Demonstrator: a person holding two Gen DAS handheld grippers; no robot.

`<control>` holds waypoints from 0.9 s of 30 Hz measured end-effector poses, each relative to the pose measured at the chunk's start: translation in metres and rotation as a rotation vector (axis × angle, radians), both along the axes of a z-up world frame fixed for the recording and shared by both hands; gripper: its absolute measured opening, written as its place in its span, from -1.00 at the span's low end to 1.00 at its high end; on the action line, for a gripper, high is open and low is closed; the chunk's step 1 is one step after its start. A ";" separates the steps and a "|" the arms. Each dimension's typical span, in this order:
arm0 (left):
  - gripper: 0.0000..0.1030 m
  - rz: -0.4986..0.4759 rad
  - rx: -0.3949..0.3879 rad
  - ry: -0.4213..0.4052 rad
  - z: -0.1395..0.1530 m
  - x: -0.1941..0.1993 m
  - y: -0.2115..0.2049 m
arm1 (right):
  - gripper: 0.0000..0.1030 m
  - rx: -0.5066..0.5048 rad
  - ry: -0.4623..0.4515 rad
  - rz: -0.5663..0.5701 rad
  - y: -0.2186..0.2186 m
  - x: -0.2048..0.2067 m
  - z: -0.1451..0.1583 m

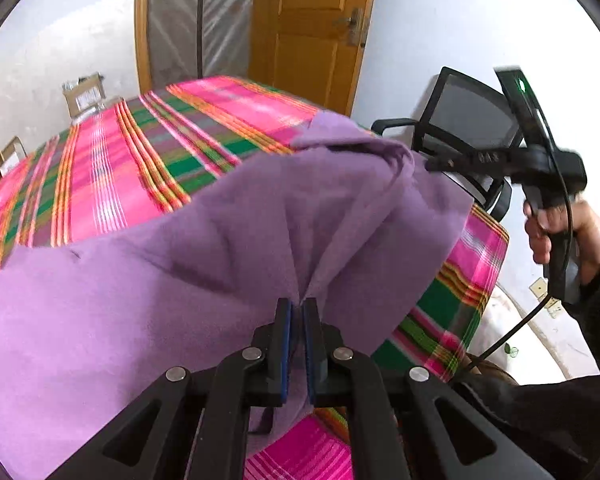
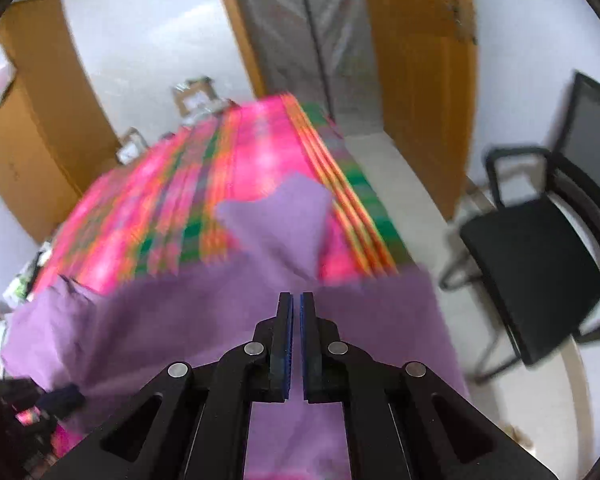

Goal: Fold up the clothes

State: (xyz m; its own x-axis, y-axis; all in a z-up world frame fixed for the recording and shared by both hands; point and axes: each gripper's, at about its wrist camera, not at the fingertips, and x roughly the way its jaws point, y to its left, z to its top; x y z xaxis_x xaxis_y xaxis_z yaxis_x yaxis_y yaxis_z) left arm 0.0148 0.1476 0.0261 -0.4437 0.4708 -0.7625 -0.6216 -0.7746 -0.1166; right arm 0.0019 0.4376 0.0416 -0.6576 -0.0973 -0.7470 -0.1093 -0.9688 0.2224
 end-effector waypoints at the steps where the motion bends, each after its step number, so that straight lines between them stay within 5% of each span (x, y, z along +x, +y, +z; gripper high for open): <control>1: -0.88 0.000 0.004 -0.005 -0.001 -0.001 0.000 | -0.86 -0.007 -0.025 -0.013 0.005 0.003 -0.007; 4: -0.88 0.002 0.011 -0.018 -0.002 -0.003 -0.002 | -0.76 -0.019 -0.057 -0.040 0.016 0.007 -0.015; 7: -0.87 0.006 0.013 -0.027 -0.001 -0.003 -0.003 | -0.31 0.041 0.007 -0.001 0.005 0.003 0.002; 11: -0.87 0.016 0.014 -0.036 -0.001 -0.003 -0.004 | -0.20 0.185 0.069 0.139 -0.036 -0.017 0.022; 18: -0.87 0.019 0.002 -0.042 -0.001 -0.005 0.000 | -0.19 0.431 -0.046 0.334 -0.083 -0.075 -0.006; 21: -0.86 0.027 -0.004 -0.051 -0.001 -0.007 0.000 | -0.33 0.452 -0.081 0.360 -0.084 -0.086 -0.018; 22: -0.86 0.029 -0.008 -0.052 -0.001 -0.007 0.001 | -0.75 0.445 -0.083 0.350 -0.080 -0.088 -0.020; 23: -0.86 0.030 -0.011 -0.052 0.000 -0.007 0.001 | -0.95 0.438 -0.085 0.340 -0.077 -0.090 -0.021; 27: -0.86 0.029 -0.029 -0.043 0.000 -0.005 0.004 | -0.94 0.336 -0.022 0.255 -0.050 -0.080 -0.005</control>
